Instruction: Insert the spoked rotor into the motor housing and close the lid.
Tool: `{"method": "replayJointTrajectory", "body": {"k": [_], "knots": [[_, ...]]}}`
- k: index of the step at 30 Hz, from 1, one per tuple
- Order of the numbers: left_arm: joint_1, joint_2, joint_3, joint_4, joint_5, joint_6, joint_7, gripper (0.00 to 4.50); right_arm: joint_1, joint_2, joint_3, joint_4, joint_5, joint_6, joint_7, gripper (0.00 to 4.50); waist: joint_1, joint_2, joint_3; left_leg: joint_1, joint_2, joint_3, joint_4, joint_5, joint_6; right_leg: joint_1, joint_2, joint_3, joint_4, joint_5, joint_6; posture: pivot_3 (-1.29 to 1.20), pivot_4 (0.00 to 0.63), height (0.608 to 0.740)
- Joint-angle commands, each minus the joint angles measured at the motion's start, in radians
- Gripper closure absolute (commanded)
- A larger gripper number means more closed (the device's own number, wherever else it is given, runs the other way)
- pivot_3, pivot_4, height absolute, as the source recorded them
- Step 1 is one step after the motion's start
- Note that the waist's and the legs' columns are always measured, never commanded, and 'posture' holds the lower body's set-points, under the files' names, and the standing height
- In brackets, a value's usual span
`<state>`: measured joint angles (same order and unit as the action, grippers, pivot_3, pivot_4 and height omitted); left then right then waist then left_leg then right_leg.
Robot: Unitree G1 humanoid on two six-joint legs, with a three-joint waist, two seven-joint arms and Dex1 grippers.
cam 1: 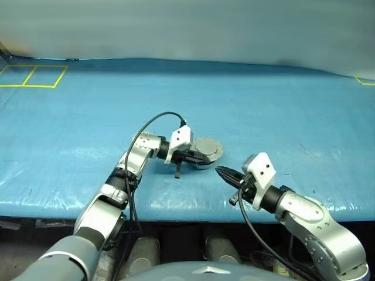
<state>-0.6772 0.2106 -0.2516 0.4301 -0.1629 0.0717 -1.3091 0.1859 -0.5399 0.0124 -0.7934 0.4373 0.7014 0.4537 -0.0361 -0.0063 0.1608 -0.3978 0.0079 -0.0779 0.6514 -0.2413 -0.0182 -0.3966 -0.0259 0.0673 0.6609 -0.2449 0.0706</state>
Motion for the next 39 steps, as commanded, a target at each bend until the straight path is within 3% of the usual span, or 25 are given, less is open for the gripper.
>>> {"method": "replayJointTrajectory", "body": {"k": [1, 4, 16, 27, 39], "knots": [[0.062, 0.035, 0.047, -0.224, -0.115, 0.116, 0.001, 4.48, -0.011, 0.009, -0.020, -0.023, -0.001, -0.039, -0.003, 4.50, -0.004, 0.001, 0.000, 0.000, 0.000, 0.000, 0.000, 0.000, 0.000, 0.000, 0.000, 0.000, 0.000, 0.000, -0.001, 0.00, 0.150, 0.740], [0.118, 0.079, 0.069, -0.370, -0.191, 0.205, 0.007, 4.50, -0.024, 0.019, -0.024, -0.017, 0.005, -0.050, -0.007, 3.93, -0.004, 0.001, 0.000, 0.001, 0.001, 0.000, -0.002, 0.000, 0.000, 0.000, 0.001, 0.000, 0.000, 0.000, -0.002, 0.00, 0.150, 0.740], [0.441, 0.219, 0.166, -0.640, -0.264, 0.281, 0.183, 4.50, -0.191, 0.074, 0.085, 0.156, -0.075, -0.091, -0.003, 0.03, 0.000, 0.001, 0.000, 0.002, 0.002, 0.001, -0.002, 0.000, -0.001, 0.000, 0.000, 0.000, 0.001, 0.000, -0.002, 0.00, 0.150, 0.740], [0.602, 0.247, 0.144, -0.662, -0.208, 0.240, 0.320, 4.50, -0.335, 0.111, 0.155, 0.376, -0.148, -0.160, 0.041, 0.03, 0.000, 0.001, 0.000, 0.003, 0.001, 0.001, -0.002, 0.000, -0.001, 0.000, 0.000, 0.000, 0.000, 0.000, -0.003, 0.00, 0.150, 0.740], [0.592, 0.245, 0.131, -0.668, -0.213, 0.233, 0.338, 4.50, -0.354, 0.149, 0.182, 0.538, -0.216, -0.212, 0.058, 0.03, -0.001, 0.001, 0.000, 0.002, 0.001, 0.001, -0.003, 0.000, -0.001, -0.001, 0.000, 0.001, 0.000, 0.000, -0.003, 0.00, 0.150, 0.740]]}}
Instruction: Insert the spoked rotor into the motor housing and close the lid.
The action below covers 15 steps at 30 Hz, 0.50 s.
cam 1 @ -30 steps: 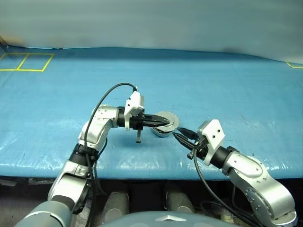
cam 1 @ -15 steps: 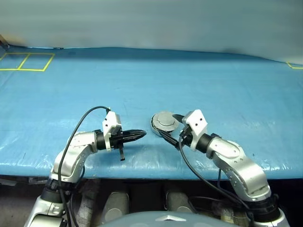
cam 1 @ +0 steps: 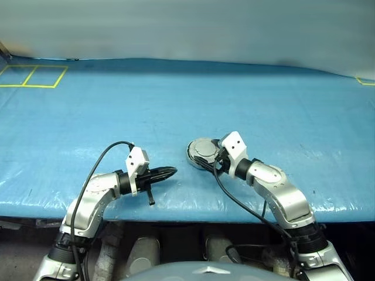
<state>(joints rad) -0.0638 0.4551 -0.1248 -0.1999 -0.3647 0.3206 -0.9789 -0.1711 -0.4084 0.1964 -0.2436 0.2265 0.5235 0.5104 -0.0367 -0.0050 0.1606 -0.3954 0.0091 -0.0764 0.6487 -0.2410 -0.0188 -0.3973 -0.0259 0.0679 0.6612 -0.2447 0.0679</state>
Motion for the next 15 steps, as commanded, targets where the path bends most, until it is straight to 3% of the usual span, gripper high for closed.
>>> {"method": "replayJointTrajectory", "body": {"k": [1, 6, 9, 13, 15], "knots": [[-0.023, 0.000, 0.002, -0.036, -0.012, -0.015, 0.007, 4.50, 0.008, 0.030, -0.008, -0.014, 0.005, -0.034, 0.001, 0.03, -0.001, 0.000, 0.000, 0.000, 0.000, 0.000, 0.000, 0.000, 0.000, 0.000, 0.000, 0.000, 0.000, 0.000, 0.000, 0.00, 0.150, 0.740], [-0.029, -0.010, -0.006, -0.033, -0.027, -0.009, 0.004, 4.50, 0.027, 0.031, 0.005, -0.024, -0.013, -0.044, 0.012, 0.03, -0.001, 0.000, 0.000, 0.000, 0.000, 0.000, 0.000, 0.000, 0.000, 0.000, 0.000, 0.000, 0.000, 0.000, 0.000, 0.00, 0.150, 0.740], [-0.032, -0.007, -0.008, -0.031, -0.028, -0.010, 0.001, 4.50, 0.032, 0.034, 0.004, -0.023, -0.015, -0.055, 0.020, 0.60, -0.001, 0.000, 0.000, 0.000, 0.000, 0.000, 0.000, 0.000, 0.000, 0.000, 0.000, 0.000, 0.000, 0.000, 0.000, 0.00, 0.150, 0.740], [-0.032, -0.002, -0.013, -0.033, -0.028, -0.005, -0.007, 4.50, 0.029, 0.051, 0.001, -0.043, -0.015, -0.040, 0.009, 1.85, -0.003, 0.000, 0.000, 0.000, 0.000, 0.000, 0.000, 0.000, 0.000, 0.000, 0.000, 0.000, 0.000, 0.000, 0.000, 0.00, 0.150, 0.740], [-0.031, -0.001, -0.013, -0.031, -0.027, -0.006, -0.010, 4.50, 0.026, 0.057, 0.004, -0.048, -0.019, -0.035, 0.006, 1.85, -0.003, 0.000, 0.000, 0.000, 0.000, 0.000, 0.000, 0.000, 0.000, 0.000, 0.000, 0.000, 0.000, 0.000, 0.000, 0.00, 0.150, 0.740]]}}
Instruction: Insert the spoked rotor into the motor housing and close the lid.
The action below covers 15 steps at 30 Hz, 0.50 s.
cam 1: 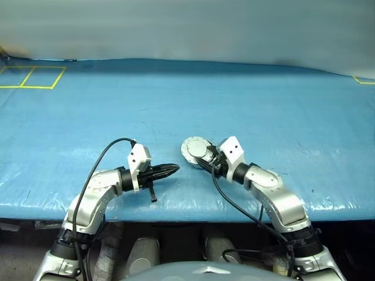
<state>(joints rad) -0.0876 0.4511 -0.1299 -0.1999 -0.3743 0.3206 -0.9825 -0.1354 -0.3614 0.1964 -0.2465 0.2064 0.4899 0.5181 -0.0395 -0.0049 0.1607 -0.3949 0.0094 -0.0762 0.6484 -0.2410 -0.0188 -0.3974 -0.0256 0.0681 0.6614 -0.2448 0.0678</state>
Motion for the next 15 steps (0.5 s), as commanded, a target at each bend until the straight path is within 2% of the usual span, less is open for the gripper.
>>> {"method": "replayJointTrajectory", "body": {"k": [1, 8, 15], "knots": [[-0.007, 0.004, -0.007, -0.029, -0.017, -0.008, -0.008, 4.50, -0.011, 0.012, 0.006, -0.046, -0.001, -0.002, -0.001, 1.85, 0.000, 0.000, 0.000, 0.000, 0.000, 0.000, 0.000, 0.000, 0.000, 0.000, 0.000, 0.000, 0.000, 0.000, 0.000, 0.00, 0.150, 0.740], [0.000, 0.005, -0.005, -0.024, -0.012, -0.013, -0.005, 4.50, -0.016, 0.013, -0.004, -0.044, -0.008, -0.003, 0.002, 1.85, 0.000, 0.000, 0.000, 0.000, 0.000, 0.000, 0.000, 0.000, 0.000, 0.000, 0.000, 0.000, 0.000, 0.000, 0.000, 0.00, 0.150, 0.740], [0.002, 0.006, -0.004, -0.022, -0.012, -0.009, -0.002, 4.50, -0.036, -0.028, -0.032, -0.139, -0.013, 0.004, 0.004, 1.85, 0.000, 0.000, 0.000, 0.000, 0.000, 0.000, 0.000, 0.000, 0.000, 0.000, 0.000, 0.000, 0.000, 0.000, 0.000, 0.00, 0.150, 0.740]]}}
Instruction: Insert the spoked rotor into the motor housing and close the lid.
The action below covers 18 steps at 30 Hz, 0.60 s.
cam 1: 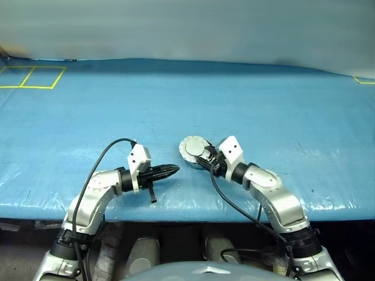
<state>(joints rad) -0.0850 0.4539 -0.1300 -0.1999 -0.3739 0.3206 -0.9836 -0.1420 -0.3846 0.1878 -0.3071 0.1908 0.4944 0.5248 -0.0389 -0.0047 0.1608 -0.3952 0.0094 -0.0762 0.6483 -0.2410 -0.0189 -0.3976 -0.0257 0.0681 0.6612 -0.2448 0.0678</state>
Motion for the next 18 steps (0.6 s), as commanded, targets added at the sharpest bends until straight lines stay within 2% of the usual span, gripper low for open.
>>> {"method": "replayJointTrajectory", "body": {"k": [1, 4, 5, 7, 11, 18], "knots": [[-0.001, 0.003, -0.004, -0.021, -0.012, -0.008, -0.001, 4.50, -0.032, -0.004, -0.032, -0.086, 0.017, 0.001, 0.001, 1.85, 0.000, 0.000, 0.000, 0.000, 0.000, 0.000, 0.000, 0.000, 0.000, 0.000, 0.000, 0.000, 0.000, 0.000, 0.000, 0.00, 0.150, 0.740], [-0.003, 0.003, -0.013, -0.008, 0.006, -0.020, 0.003, 4.50, -0.044, 0.010, -0.042, -0.103, 0.040, 0.002, 0.001, 1.85, 0.001, 0.000, 0.000, 0.000, 0.000, 0.000, 0.000, 0.000, 0.000, 0.000, 0.000, 0.000, 0.000, 0.000, 0.000, 0.00, 0.150, 0.740], [-0.003, 0.002, -0.015, -0.003, 0.011, -0.023, 0.004, 4.50, -0.047, 0.011, -0.037, -0.106, 0.035, -0.003, 0.001, 1.68, 0.001, 0.000, 0.000, 0.000, 0.000, 0.000, 0.000, 0.000, 0.000, 0.000, 0.000, 0.000, 0.000, 0.000, 0.000, 0.00, 0.150, 0.740], [-0.007, -0.002, -0.015, 0.002, 0.009, -0.022, 0.003, 4.50, -0.053, 0.017, -0.025, -0.097, 0.019, -0.021, -0.006, 1.30, 0.002, 0.000, 0.000, 0.000, 0.000, 0.000, 0.000, 0.000, 0.000, 0.000, 0.000, 0.000, 0.000, 0.000, 0.000, 0.00, 0.150, 0.740], [-0.014, -0.003, -0.019, 0.003, 0.001, -0.021, -0.005, 4.50, -0.059, 0.024, 0.005, -0.070, 0.017, -0.014, 0.012, 0.02, 0.001, 0.000, 0.000, 0.000, 0.000, 0.000, 0.000, 0.000, 0.000, 0.000, 0.000, 0.000, 0.000, 0.000, 0.000, 0.00, 0.150, 0.740], [-0.014, -0.005, -0.023, 0.008, 0.007, -0.028, -0.002, 4.50, -0.060, 0.040, 0.002, 0.022, -0.003, -0.014, -0.010, 0.02, 0.002, 0.000, 0.000, 0.000, 0.000, 0.000, 0.000, 0.000, 0.000, 0.000, 0.000, 0.000, 0.000, 0.000, 0.000, 0.00, 0.150, 0.740]]}}
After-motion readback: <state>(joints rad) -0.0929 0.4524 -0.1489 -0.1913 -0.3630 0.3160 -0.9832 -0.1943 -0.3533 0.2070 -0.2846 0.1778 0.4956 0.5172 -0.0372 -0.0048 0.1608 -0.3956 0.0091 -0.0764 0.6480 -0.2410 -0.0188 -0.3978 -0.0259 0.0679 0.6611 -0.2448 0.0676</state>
